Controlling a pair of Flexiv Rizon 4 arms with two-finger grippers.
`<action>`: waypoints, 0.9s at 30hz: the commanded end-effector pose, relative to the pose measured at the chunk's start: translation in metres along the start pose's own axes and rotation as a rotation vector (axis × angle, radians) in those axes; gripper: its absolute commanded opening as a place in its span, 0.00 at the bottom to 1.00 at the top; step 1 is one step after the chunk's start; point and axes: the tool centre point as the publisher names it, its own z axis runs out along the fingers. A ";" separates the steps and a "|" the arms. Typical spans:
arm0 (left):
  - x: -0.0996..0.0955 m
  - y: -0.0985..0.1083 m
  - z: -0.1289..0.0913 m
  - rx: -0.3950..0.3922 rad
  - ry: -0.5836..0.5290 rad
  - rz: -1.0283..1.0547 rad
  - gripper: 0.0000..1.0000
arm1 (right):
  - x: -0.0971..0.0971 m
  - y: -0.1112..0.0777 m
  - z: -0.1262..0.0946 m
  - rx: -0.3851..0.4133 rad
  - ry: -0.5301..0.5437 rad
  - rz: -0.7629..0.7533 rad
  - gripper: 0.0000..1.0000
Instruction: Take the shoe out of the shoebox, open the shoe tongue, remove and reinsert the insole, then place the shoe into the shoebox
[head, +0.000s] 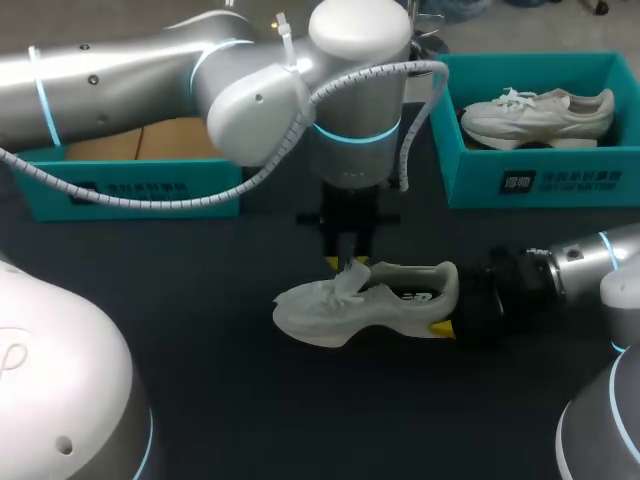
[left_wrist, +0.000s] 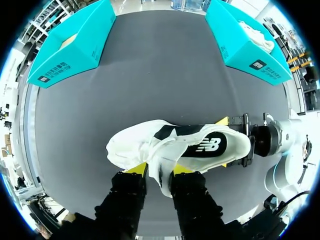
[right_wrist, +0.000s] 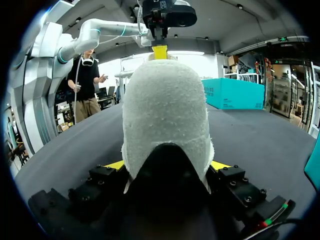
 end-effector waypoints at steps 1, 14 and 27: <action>-0.001 0.000 -0.007 -0.001 0.001 0.012 0.00 | -0.001 -0.005 0.005 0.001 -0.001 0.000 0.00; -0.045 0.010 0.009 -0.057 0.062 0.055 0.00 | -0.001 -0.005 0.005 0.001 -0.001 0.000 0.00; -0.063 0.011 0.028 -0.080 0.080 0.027 0.11 | -0.001 -0.005 0.005 0.001 -0.001 0.000 0.00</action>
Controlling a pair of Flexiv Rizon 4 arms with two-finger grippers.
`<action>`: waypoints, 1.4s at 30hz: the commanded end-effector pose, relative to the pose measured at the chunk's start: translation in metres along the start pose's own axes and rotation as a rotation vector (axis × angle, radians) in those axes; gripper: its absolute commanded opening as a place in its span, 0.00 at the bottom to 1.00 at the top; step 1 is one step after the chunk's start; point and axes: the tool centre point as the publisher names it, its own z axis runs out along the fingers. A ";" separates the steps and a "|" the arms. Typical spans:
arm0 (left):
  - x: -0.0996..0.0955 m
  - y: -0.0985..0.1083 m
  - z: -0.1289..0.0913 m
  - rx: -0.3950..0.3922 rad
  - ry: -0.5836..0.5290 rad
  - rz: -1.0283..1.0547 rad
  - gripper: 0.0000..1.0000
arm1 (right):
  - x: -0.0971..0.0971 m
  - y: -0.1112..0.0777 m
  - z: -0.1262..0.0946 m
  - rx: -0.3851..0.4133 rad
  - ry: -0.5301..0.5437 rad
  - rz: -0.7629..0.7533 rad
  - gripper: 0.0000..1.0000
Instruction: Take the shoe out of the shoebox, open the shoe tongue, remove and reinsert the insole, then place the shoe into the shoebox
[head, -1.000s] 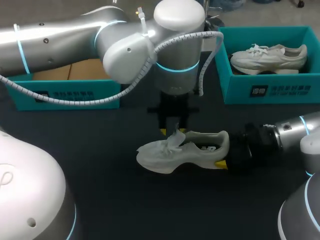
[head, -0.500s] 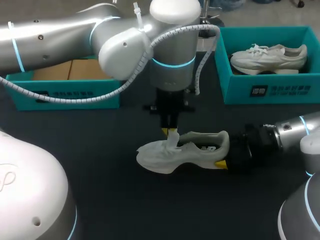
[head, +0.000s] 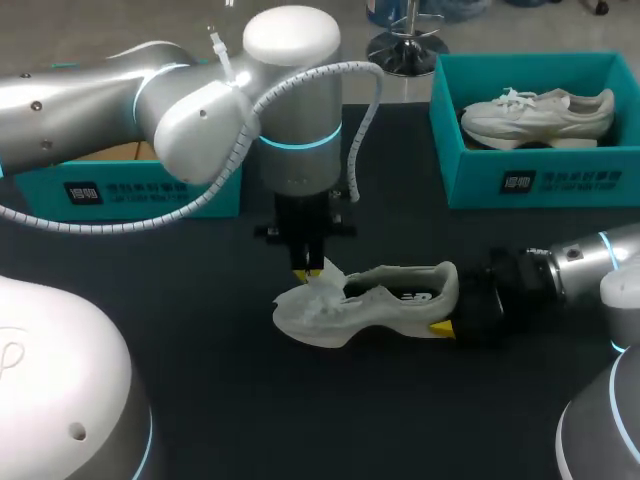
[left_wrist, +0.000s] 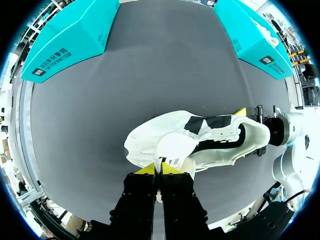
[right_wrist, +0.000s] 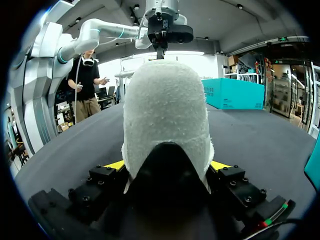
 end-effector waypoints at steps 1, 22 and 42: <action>-0.008 0.003 0.005 -0.002 0.040 0.000 0.11 | -0.001 -0.005 0.005 0.002 -0.001 0.001 0.00; 0.013 -0.008 -0.033 0.069 0.065 0.192 1.00 | -0.001 -0.005 0.005 0.002 -0.001 0.001 0.00; 0.048 -0.013 -0.081 0.156 0.070 0.922 1.00 | -0.001 -0.005 0.005 0.002 -0.001 0.001 0.00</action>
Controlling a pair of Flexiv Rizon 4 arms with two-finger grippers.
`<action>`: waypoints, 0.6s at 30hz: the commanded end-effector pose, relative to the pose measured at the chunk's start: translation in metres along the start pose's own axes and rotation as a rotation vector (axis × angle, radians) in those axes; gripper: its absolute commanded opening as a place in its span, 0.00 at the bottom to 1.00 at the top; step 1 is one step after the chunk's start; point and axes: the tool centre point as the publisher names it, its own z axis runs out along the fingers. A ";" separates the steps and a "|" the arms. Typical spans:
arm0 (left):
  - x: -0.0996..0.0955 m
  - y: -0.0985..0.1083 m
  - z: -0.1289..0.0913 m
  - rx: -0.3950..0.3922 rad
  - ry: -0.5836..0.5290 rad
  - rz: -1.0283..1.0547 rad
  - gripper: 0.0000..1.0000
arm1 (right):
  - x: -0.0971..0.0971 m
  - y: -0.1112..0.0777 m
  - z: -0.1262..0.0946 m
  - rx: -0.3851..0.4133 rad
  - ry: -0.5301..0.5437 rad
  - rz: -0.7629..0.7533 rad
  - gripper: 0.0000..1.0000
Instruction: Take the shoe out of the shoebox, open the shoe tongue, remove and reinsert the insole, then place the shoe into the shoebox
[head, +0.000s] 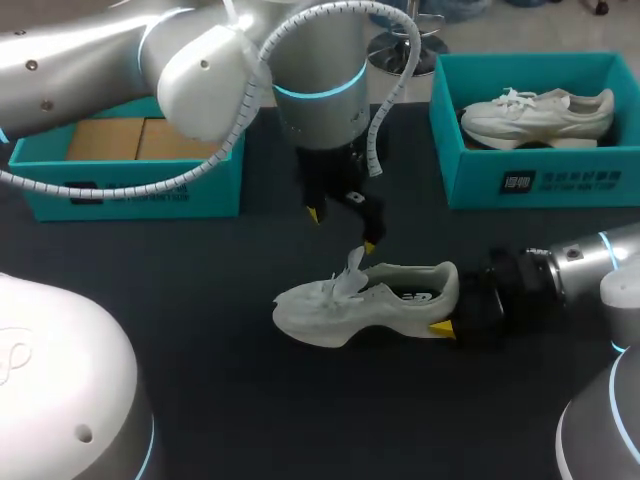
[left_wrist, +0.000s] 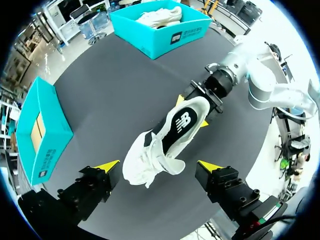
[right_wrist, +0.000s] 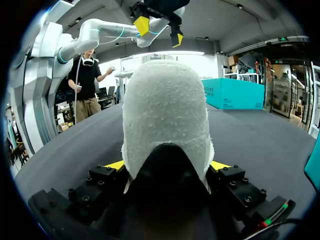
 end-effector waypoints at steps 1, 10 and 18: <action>-0.003 0.002 0.001 0.015 0.013 0.167 1.00 | -0.001 -0.005 0.005 0.001 -0.001 0.000 0.00; 0.002 -0.001 0.000 -0.008 -0.002 0.212 1.00 | -0.001 -0.005 0.005 0.001 -0.001 0.000 0.00; 0.040 -0.022 -0.008 -0.050 0.025 0.578 1.00 | -0.001 -0.005 0.005 0.001 -0.001 0.000 0.00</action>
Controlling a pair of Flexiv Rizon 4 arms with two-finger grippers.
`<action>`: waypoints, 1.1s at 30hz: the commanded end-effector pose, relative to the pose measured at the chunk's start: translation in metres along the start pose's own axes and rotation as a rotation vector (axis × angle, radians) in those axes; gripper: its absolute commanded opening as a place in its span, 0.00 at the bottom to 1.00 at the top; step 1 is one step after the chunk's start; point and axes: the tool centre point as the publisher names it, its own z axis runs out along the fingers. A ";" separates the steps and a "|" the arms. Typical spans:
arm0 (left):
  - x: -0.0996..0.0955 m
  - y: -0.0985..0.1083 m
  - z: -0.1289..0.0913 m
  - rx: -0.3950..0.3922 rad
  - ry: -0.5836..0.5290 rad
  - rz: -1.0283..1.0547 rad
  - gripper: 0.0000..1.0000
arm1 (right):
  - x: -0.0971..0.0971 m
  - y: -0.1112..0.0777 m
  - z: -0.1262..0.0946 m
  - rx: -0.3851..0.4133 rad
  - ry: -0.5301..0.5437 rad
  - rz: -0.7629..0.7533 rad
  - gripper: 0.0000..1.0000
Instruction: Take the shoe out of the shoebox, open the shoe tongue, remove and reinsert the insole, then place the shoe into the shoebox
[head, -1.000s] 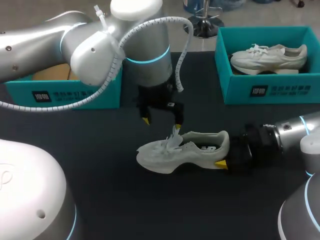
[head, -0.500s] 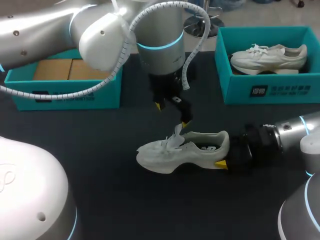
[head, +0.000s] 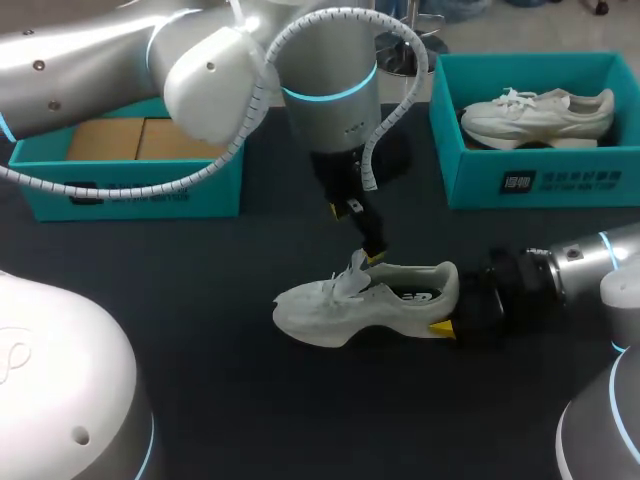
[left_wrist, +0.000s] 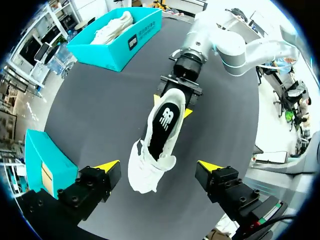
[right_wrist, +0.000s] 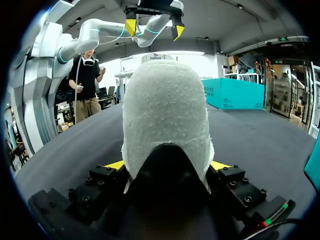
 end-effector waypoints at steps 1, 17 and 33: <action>0.015 -0.026 0.001 -0.058 -0.007 0.206 1.00 | -0.001 -0.005 0.005 0.001 -0.001 0.000 0.00; 0.027 -0.046 0.056 -0.098 0.087 0.321 0.00 | -0.001 -0.005 0.005 0.001 -0.001 0.000 0.00; 0.012 -0.045 0.103 -0.151 0.116 0.345 0.00 | -0.001 -0.005 0.005 0.001 -0.001 0.000 0.00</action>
